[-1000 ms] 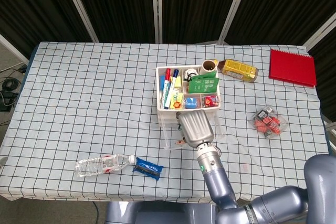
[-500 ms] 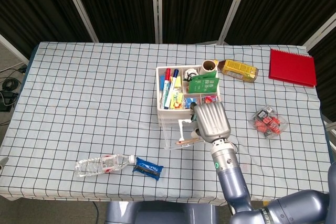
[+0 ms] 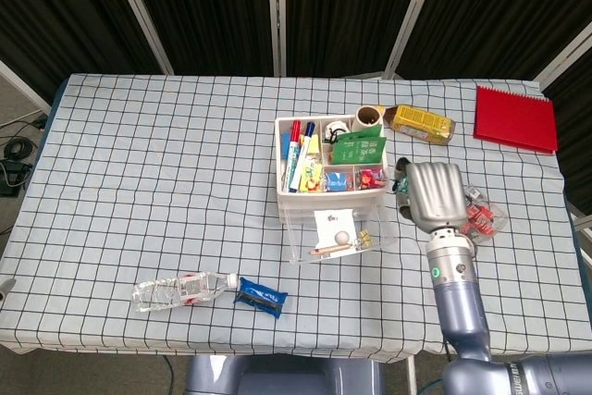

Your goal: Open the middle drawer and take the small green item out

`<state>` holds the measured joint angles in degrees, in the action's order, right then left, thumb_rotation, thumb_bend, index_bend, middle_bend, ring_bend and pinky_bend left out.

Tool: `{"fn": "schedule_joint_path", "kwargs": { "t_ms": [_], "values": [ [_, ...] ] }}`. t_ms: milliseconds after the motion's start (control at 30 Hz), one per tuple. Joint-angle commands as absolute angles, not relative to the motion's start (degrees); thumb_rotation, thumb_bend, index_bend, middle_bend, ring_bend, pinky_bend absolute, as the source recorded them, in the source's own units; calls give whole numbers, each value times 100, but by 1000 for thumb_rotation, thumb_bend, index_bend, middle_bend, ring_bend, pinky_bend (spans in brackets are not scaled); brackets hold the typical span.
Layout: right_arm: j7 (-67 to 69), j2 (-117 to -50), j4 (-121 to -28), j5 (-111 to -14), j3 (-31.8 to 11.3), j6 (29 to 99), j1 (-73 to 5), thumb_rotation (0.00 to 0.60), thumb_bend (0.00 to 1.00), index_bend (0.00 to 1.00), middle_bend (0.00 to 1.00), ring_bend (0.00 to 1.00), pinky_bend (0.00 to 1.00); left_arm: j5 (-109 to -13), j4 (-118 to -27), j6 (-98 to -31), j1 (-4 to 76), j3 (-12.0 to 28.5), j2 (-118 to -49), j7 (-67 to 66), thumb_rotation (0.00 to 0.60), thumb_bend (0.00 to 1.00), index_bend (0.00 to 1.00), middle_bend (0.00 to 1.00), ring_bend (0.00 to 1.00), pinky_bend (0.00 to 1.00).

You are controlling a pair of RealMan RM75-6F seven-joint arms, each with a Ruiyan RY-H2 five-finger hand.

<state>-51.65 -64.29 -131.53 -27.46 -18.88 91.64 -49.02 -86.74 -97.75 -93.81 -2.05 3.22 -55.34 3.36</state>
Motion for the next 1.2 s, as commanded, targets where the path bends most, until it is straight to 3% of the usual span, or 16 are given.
{"fn": "schedule_joint_path", "kwargs": {
  "t_ms": [33,400,1200],
  "values": [
    [-4482,-5901,-12846,-2996,-1676,8667,-4381,600,384,622,1000,1000,769,-8695,-9793,-9368,-198,308,-5551,272,600,71,0,0,0,0],
    [-3463,-5423,-12285,-3516,-1207,7828,-3674,600,383,622,1000,1000,769,-8711,-9828,-9352,-188,295,-5585,145,600,71,0,0,0,0],
    [-2668,-6186,-10895,-4087,-459,6846,-3060,600,382,610,1000,1000,769,-8707,-9824,-9287,-166,271,-5603,66,600,72,0,0,0,0]
  ]
}}
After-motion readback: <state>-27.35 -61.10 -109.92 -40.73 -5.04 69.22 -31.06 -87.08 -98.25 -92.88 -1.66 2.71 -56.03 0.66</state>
